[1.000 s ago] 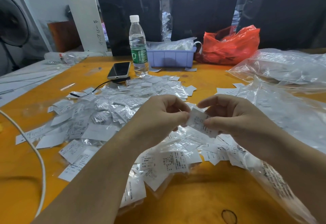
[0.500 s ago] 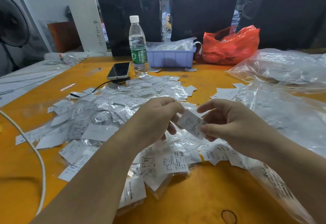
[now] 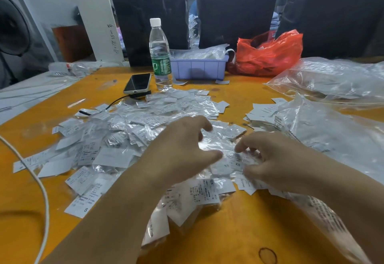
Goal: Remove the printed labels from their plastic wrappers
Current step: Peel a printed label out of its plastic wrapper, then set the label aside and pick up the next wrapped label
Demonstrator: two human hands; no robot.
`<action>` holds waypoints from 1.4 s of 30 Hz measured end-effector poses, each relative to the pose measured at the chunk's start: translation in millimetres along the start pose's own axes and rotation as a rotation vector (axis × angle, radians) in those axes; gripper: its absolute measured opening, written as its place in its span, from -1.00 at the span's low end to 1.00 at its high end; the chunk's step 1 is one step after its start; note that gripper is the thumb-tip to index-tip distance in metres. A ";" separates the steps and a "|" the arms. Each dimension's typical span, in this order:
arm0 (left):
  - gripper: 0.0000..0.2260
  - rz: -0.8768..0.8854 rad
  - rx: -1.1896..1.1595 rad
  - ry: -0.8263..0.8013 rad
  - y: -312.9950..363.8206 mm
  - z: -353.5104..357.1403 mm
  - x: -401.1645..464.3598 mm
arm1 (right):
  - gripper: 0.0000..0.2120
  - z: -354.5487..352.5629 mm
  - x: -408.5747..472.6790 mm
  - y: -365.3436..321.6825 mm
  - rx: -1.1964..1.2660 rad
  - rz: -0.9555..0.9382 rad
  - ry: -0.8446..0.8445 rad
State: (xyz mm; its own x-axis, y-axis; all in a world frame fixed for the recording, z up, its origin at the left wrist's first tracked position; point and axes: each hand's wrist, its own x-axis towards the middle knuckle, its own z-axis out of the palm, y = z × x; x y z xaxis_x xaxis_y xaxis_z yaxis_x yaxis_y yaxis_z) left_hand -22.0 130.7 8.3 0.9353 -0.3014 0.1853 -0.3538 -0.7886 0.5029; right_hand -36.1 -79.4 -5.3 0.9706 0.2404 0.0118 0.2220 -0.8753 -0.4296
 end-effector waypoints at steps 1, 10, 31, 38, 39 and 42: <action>-0.55 0.005 -0.053 -0.094 0.5 -0.2 -1.0 | -0.66 -1.1 0.3 -0.2 -0.009 0.011 -0.012; -0.68 0.027 0.196 -0.125 -10.6 6.4 5.3 | -0.53 -1.8 2.1 1.1 0.011 -0.005 0.026; -0.71 0.190 0.061 -0.153 13.1 22.9 -2.8 | -0.79 -2.5 0.5 -6.0 0.051 -0.119 0.342; -0.80 0.208 -0.094 -0.173 18.4 22.9 -5.8 | -0.76 -3.4 -2.1 -13.9 0.414 -0.195 0.400; -0.76 0.203 -0.100 -0.169 18.3 22.8 -5.2 | -0.76 -3.5 -1.8 -14.2 0.459 -0.190 0.381; -0.61 0.193 -0.110 -0.153 17.2 23.4 -3.6 | -0.85 -5.8 -0.3 -15.8 0.620 -0.184 0.318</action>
State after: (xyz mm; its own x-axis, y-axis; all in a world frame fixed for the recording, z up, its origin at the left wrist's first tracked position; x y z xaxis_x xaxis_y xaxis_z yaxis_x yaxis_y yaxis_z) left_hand -31.6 105.7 -3.4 0.8362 -0.5241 0.1614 -0.5146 -0.6483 0.5612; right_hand -39.3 -68.1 6.7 0.9236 0.1448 0.3550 0.3825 -0.4106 -0.8277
